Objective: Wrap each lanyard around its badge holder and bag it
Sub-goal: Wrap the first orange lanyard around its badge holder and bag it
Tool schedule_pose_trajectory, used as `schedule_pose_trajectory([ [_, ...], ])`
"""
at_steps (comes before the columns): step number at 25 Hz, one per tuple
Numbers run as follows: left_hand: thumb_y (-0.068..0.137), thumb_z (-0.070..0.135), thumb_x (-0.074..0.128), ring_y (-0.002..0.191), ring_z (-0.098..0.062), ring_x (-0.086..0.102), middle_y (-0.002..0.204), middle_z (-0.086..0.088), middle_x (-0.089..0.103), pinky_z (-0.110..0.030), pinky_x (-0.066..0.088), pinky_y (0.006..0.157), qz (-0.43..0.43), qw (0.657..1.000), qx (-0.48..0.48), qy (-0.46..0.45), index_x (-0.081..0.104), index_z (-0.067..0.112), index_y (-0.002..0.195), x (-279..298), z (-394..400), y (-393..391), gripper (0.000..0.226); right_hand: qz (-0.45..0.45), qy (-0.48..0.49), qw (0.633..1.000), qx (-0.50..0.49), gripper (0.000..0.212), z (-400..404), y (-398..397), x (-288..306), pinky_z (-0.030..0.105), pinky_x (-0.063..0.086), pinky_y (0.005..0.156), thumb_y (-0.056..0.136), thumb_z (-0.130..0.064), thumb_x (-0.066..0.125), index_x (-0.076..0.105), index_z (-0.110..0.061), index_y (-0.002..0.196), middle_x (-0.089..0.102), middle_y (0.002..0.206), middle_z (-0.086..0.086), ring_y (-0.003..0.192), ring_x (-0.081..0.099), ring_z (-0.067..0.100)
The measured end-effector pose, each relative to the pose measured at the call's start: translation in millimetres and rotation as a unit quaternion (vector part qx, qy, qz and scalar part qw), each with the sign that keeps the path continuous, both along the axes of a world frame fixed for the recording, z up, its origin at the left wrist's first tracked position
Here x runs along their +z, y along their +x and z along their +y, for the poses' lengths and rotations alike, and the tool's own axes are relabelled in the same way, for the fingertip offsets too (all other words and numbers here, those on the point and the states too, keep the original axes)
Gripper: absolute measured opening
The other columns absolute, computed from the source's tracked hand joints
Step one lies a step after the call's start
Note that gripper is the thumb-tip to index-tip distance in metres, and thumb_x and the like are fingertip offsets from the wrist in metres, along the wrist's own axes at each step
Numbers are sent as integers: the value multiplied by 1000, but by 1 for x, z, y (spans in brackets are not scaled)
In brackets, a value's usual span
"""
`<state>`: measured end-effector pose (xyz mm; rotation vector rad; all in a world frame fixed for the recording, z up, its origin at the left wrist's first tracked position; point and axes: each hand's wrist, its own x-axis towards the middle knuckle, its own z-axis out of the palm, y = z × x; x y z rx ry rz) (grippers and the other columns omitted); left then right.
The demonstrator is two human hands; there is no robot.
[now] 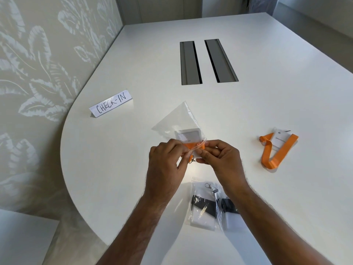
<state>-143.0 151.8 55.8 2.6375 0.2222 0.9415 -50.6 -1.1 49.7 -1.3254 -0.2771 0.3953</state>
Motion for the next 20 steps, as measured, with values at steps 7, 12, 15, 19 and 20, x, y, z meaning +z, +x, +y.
schedule_pose_trajectory([
  [7, 98, 34, 69, 87, -18, 62, 96, 4, 72, -30, 41, 80, 3, 1000, 4, 15, 67, 18, 94, -2, -4, 1, 16, -37, -27, 997, -68, 10, -4, 8, 1, 19, 58, 63, 87, -16, 87, 82, -20, 94, 83, 84, 4, 66, 72, 10],
  [12, 96, 30, 72, 86, -18, 64, 97, 1, 73, -34, 50, 77, 2, 1000, -20, -1, 68, 16, 98, 1, -8, 5, 14, -42, -17, 995, -87, 10, 0, 3, -1, 22, 58, 58, 85, -19, 87, 80, -16, 91, 82, 82, 6, 68, 72, 13],
  [15, 98, 29, 68, 88, -18, 65, 102, -2, 74, -34, 53, 77, 1, 999, -33, 15, 69, 14, 102, 5, -10, 7, 15, -62, -38, 994, -88, 7, 2, 4, 0, 21, 58, 59, 89, -10, 85, 79, -12, 91, 81, 80, 5, 67, 73, 11],
  [19, 99, 23, 68, 85, -22, 65, 98, -3, 72, -42, 57, 76, 32, 999, -18, 9, 68, 13, 99, 4, -14, 5, 10, -38, -22, 993, -105, 5, 0, 9, 1, 21, 57, 60, 89, -9, 84, 81, -13, 89, 81, 78, 5, 63, 67, 11],
  [20, 99, 21, 70, 84, -23, 65, 96, -4, 72, -45, 58, 75, 41, 999, -13, 4, 67, 12, 98, 3, -15, 5, 10, -30, -15, 994, -105, 4, -1, 11, 1, 22, 58, 61, 88, -11, 84, 81, -13, 88, 81, 78, 6, 64, 66, 13],
])
